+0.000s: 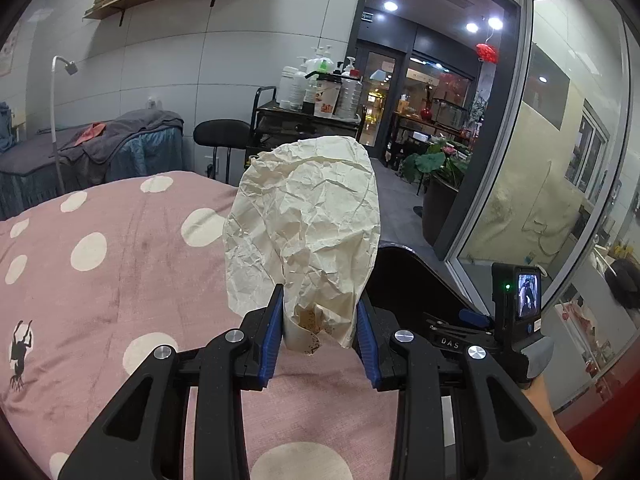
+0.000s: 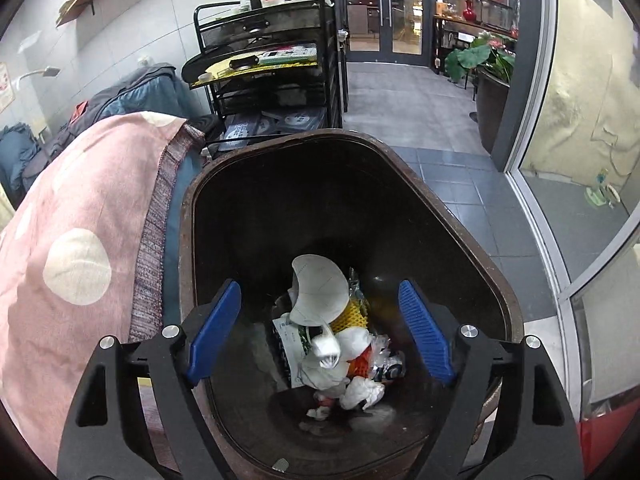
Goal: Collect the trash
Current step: 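Carry the white-and-black wrapper over the bin and open the right tool, then move the white paper bag over the bin and open the left tool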
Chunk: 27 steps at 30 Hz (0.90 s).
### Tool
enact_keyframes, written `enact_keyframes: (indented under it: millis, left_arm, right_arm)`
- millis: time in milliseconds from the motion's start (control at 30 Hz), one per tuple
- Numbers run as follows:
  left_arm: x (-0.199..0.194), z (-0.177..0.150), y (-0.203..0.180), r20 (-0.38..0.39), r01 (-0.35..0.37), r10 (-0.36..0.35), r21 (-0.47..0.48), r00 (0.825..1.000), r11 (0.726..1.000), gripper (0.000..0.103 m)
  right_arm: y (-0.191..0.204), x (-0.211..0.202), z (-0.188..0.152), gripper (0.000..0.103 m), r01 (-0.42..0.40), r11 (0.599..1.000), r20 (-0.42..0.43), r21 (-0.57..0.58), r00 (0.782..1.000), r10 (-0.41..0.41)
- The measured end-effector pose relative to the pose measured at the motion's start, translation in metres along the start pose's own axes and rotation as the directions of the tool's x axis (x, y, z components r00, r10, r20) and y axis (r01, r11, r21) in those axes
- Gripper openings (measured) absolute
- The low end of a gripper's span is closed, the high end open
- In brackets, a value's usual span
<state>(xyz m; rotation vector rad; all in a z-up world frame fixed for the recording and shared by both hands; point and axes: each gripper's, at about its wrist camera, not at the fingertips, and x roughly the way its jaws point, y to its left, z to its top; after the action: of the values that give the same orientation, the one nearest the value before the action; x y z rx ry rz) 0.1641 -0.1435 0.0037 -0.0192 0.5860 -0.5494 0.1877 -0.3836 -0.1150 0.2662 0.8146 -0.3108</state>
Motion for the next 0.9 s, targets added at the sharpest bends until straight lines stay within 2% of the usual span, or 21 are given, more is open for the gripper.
enact_keyframes:
  millis: [500, 900]
  left_arm:
    - [0.048, 0.012, -0.033, -0.098, 0.103, -0.099, 0.038, 0.990, 0.994, 0.033]
    - [0.103, 0.020, -0.069, -0.202, 0.144, -0.122, 0.096, 0.972, 0.985, 0.033]
  right_arm:
    - [0.000, -0.051, -0.014, 0.091, -0.035, 0.999, 0.099, 0.004, 0.995, 0.035]
    - [-0.019, -0.079, -0.036, 0.091, -0.027, 0.998, 0.153, 0.050, 0.988, 0.019]
